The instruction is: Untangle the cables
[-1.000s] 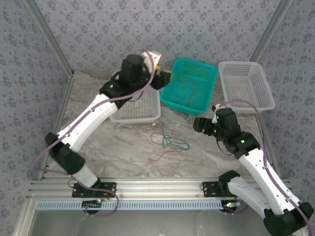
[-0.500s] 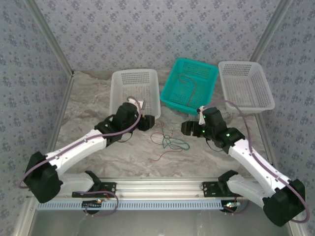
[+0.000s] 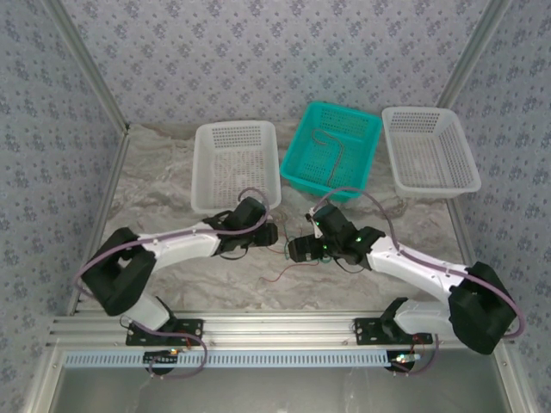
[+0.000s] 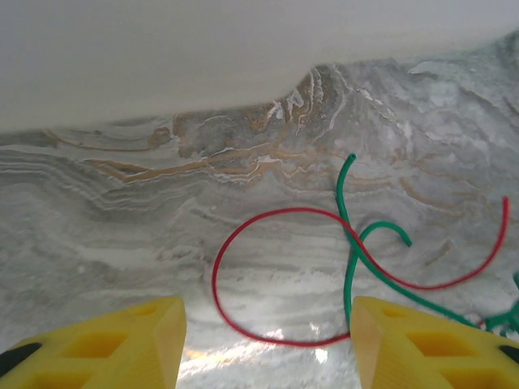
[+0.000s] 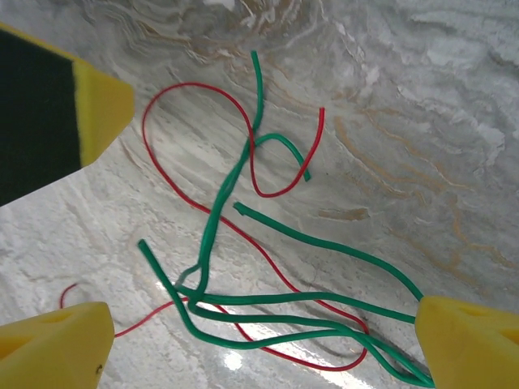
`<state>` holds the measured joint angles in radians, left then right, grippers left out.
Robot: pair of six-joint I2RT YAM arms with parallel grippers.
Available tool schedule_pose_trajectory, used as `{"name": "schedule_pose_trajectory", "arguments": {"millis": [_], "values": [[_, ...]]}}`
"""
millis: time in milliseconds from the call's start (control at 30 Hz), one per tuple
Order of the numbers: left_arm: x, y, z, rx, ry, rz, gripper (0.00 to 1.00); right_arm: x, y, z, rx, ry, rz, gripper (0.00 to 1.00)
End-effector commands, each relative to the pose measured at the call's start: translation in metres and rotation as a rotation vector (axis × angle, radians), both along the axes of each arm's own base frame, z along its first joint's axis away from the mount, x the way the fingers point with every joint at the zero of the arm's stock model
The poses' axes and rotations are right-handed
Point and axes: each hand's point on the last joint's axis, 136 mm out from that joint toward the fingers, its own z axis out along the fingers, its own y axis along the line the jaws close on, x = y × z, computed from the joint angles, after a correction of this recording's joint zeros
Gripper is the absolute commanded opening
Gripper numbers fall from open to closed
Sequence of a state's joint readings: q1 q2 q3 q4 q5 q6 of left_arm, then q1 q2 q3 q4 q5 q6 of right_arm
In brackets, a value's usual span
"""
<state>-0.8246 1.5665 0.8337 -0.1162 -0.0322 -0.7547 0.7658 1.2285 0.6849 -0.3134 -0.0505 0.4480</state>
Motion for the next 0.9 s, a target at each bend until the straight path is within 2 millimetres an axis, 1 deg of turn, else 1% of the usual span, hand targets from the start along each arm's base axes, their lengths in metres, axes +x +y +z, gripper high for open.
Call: {"name": "schedule_pose_trajectory", "arguments": {"millis": [0, 100, 167, 233, 333, 400, 500, 667, 733, 800, 867], "values": [[0.008, -0.004, -0.005, 0.055, 0.013, 0.039, 0.54, 0.007, -0.002, 0.001, -0.036, -0.028, -0.031, 0.98], [0.008, -0.006, -0.018, 0.097, 0.047, 0.041, 0.50, 0.004, 0.001, 0.001, -0.041, -0.029, -0.020, 0.98], [0.008, -0.004, -0.023, 0.139, 0.054, 0.052, 0.47, 0.003, 0.003, 0.002, -0.046, -0.039, -0.012, 0.98], [0.007, 0.003, -0.025, 0.203, 0.040, 0.067, 0.44, 0.001, 0.005, 0.003, -0.049, -0.053, 0.000, 0.98], [0.006, 0.014, -0.027, 0.275, 0.024, 0.080, 0.44, -0.001, 0.011, 0.003, -0.047, -0.064, 0.025, 0.98], [0.003, 0.016, -0.032, 0.286, 0.037, 0.075, 0.44, 0.000, 0.010, 0.002, -0.060, -0.070, 0.020, 0.98], [-0.002, 0.011, -0.039, 0.259, 0.060, 0.054, 0.39, 0.004, 0.002, 0.001, -0.086, -0.087, -0.021, 0.98], [-0.009, 0.004, -0.048, 0.202, 0.091, 0.042, 0.33, 0.006, -0.006, 0.010, -0.062, -0.115, -0.063, 0.98], [-0.014, 0.003, -0.046, 0.194, 0.086, 0.032, 0.32, 0.006, -0.009, 0.016, -0.046, -0.129, -0.073, 0.98], [-0.018, 0.003, -0.038, 0.206, 0.041, 0.014, 0.31, 0.006, -0.013, 0.022, -0.033, -0.149, -0.083, 0.98], [-0.019, 0.002, -0.027, 0.229, -0.015, 0.002, 0.36, 0.007, -0.015, 0.028, -0.019, -0.170, -0.093, 0.98]]}}
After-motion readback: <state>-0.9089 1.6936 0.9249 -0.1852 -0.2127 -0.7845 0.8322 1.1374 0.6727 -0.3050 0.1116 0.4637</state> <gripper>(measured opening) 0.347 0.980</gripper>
